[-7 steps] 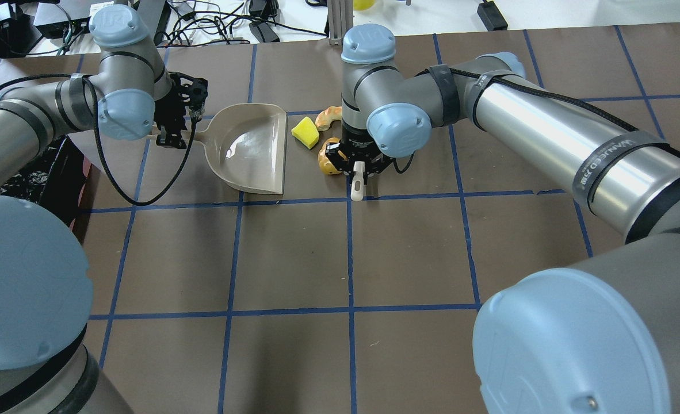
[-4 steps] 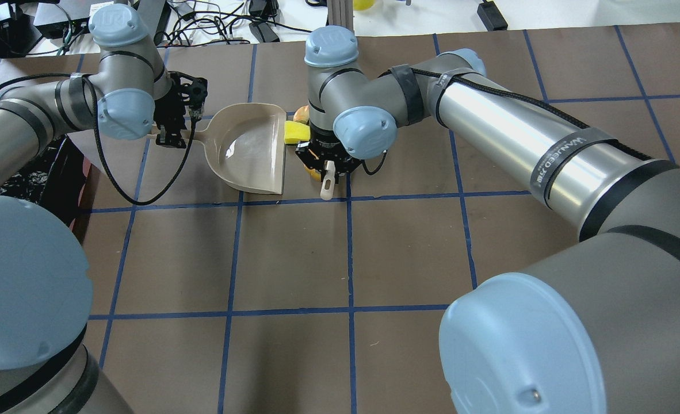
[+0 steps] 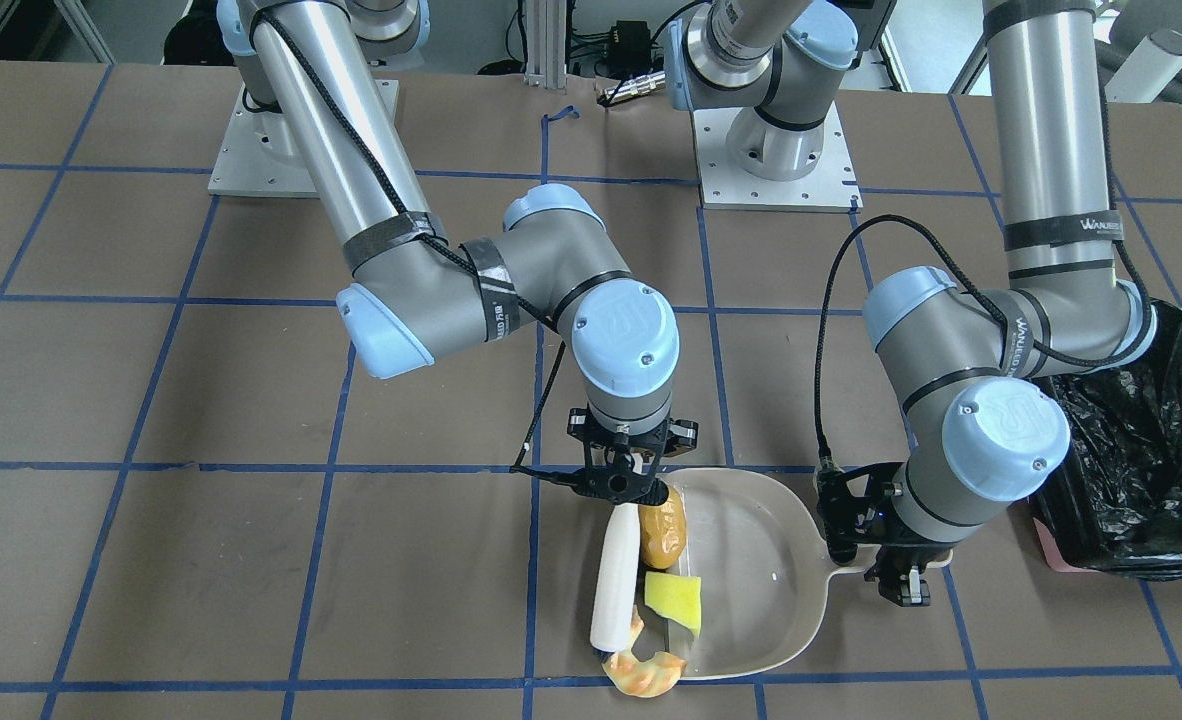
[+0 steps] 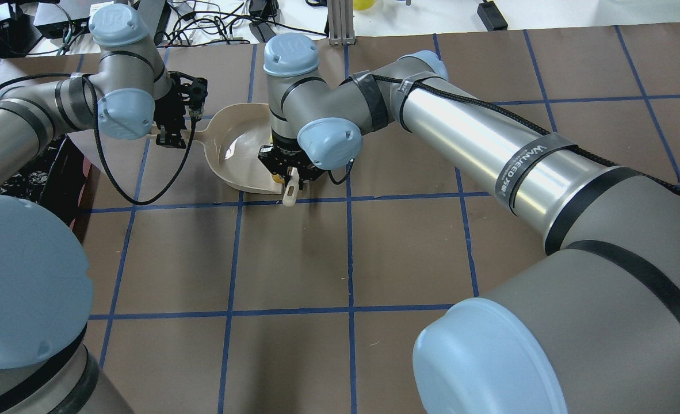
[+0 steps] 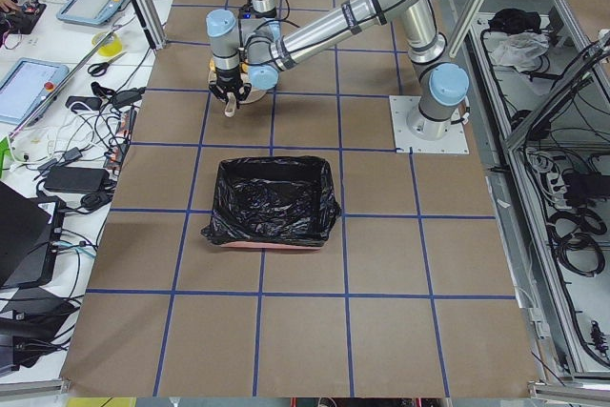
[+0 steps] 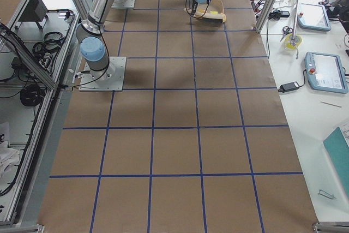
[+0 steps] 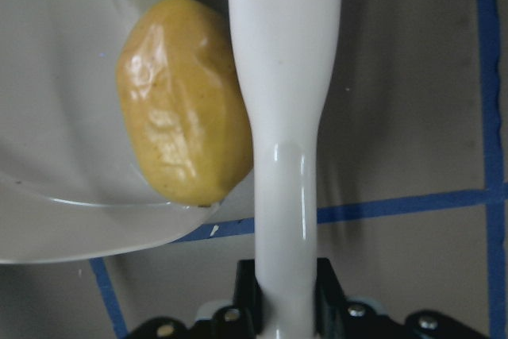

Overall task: Sweep and dump trash into bin
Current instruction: 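Sweep the potato and sponge with the brush into the dustpan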

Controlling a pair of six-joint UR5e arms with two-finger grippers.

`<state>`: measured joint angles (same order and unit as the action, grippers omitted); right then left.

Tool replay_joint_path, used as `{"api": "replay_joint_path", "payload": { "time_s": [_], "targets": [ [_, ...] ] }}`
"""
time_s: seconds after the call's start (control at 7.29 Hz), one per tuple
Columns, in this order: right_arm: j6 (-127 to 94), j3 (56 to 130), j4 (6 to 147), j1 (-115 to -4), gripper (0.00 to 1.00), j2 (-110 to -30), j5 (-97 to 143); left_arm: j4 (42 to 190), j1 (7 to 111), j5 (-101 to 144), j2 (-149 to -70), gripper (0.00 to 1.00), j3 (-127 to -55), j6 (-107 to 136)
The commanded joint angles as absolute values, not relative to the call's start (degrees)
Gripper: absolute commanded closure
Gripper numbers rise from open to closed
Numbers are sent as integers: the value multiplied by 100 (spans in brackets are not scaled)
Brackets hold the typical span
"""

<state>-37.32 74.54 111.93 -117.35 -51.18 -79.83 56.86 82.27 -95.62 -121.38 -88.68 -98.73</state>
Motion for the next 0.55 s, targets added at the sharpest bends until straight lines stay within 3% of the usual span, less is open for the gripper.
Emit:
{"api": "replay_joint_path", "payload": {
  "time_s": [0.0,0.41],
  "targets": [
    [-3980,7261,11311,-12005,100,-4958,-7735,5687,8227,-9571,-12129,100,-8877,-9853],
    [-4322,6787,11470,-12251,100,-4738,-7165,5687,8227,-9580,-12120,100,-8877,-9826]
  ]
}}
